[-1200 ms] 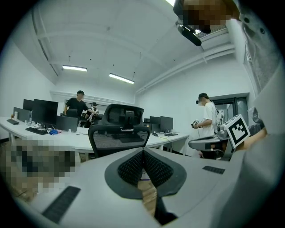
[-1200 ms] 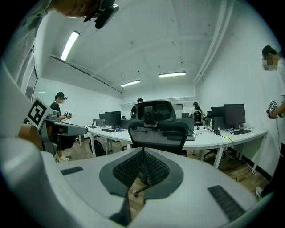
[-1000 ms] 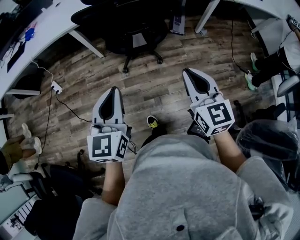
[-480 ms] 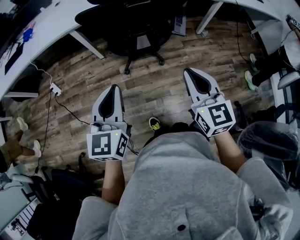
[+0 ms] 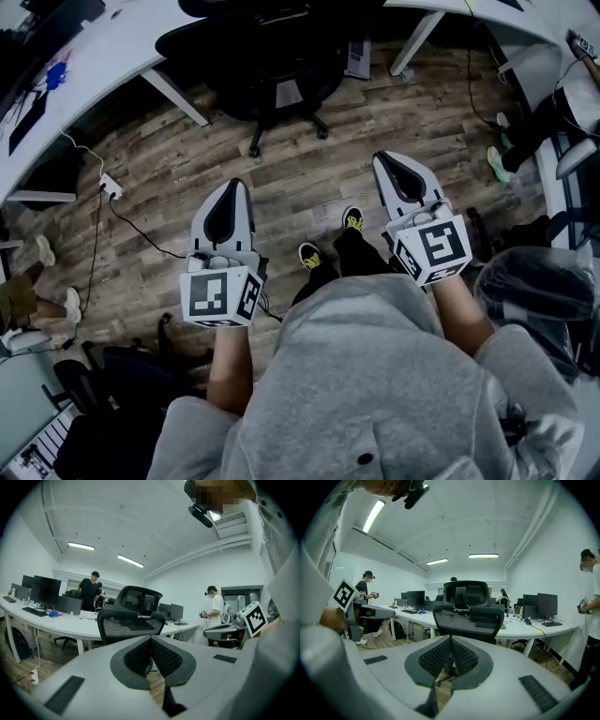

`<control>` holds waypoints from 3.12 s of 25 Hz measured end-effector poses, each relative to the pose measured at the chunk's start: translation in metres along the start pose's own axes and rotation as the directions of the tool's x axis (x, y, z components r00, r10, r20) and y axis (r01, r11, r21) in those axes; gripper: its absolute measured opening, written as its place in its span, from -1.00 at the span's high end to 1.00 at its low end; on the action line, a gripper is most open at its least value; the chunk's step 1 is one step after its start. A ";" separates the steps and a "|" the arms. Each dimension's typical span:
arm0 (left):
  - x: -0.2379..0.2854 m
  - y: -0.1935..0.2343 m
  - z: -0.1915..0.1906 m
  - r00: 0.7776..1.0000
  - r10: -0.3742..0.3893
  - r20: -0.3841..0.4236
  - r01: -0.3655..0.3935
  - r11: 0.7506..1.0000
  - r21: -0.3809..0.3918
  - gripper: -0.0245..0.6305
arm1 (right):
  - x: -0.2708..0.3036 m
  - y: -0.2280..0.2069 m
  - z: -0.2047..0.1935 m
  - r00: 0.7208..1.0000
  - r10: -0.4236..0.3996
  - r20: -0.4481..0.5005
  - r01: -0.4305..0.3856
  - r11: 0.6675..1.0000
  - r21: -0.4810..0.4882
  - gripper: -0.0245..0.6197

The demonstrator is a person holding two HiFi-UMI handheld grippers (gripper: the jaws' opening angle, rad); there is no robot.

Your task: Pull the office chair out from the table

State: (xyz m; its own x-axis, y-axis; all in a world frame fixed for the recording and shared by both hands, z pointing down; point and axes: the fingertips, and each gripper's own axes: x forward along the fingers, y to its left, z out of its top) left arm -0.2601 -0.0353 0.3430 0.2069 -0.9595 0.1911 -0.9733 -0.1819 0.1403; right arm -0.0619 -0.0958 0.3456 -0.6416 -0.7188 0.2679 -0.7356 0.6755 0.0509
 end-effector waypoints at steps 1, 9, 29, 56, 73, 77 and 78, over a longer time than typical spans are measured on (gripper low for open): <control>0.001 0.000 0.002 1.000 0.001 0.006 -0.001 1.000 -0.001 0.89 | -0.001 -0.001 0.001 1.000 -0.003 0.003 0.003 1.000 -0.002 0.81; 0.002 -0.009 0.009 0.999 0.017 0.029 -0.017 1.000 0.005 0.89 | -0.005 -0.015 0.006 1.000 -0.001 0.024 0.002 1.000 -0.016 0.81; 0.087 -0.014 0.034 0.994 0.108 0.009 -0.109 0.993 0.046 0.89 | 0.059 -0.091 0.017 0.993 0.112 0.048 -0.110 0.993 -0.039 0.81; 0.194 -0.019 0.074 0.980 0.195 0.033 -0.198 0.972 0.125 0.89 | 0.128 -0.216 0.066 0.968 0.215 0.131 -0.183 0.958 -0.221 0.81; 0.185 -0.003 0.087 0.962 0.266 0.055 -0.272 0.948 0.164 0.89 | 0.131 -0.232 0.119 0.958 0.227 0.174 -0.109 0.852 -0.512 0.81; 0.181 0.013 0.088 0.959 0.280 0.033 -0.281 0.940 0.191 0.89 | 0.136 -0.223 0.122 0.956 0.242 0.166 -0.120 0.839 -0.531 0.81; 0.181 0.018 0.088 0.958 0.286 0.025 -0.285 0.937 0.203 0.89 | 0.138 -0.221 0.121 0.957 0.244 0.158 -0.124 0.835 -0.535 0.81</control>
State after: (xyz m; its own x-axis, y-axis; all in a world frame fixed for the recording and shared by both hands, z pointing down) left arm -0.2489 -0.2307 0.2949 -0.0831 -0.9764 0.1993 -0.9910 0.0599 -0.1199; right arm -0.0146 -0.3641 0.2551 -0.8276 -0.5491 0.1169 -0.4181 0.7418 0.5243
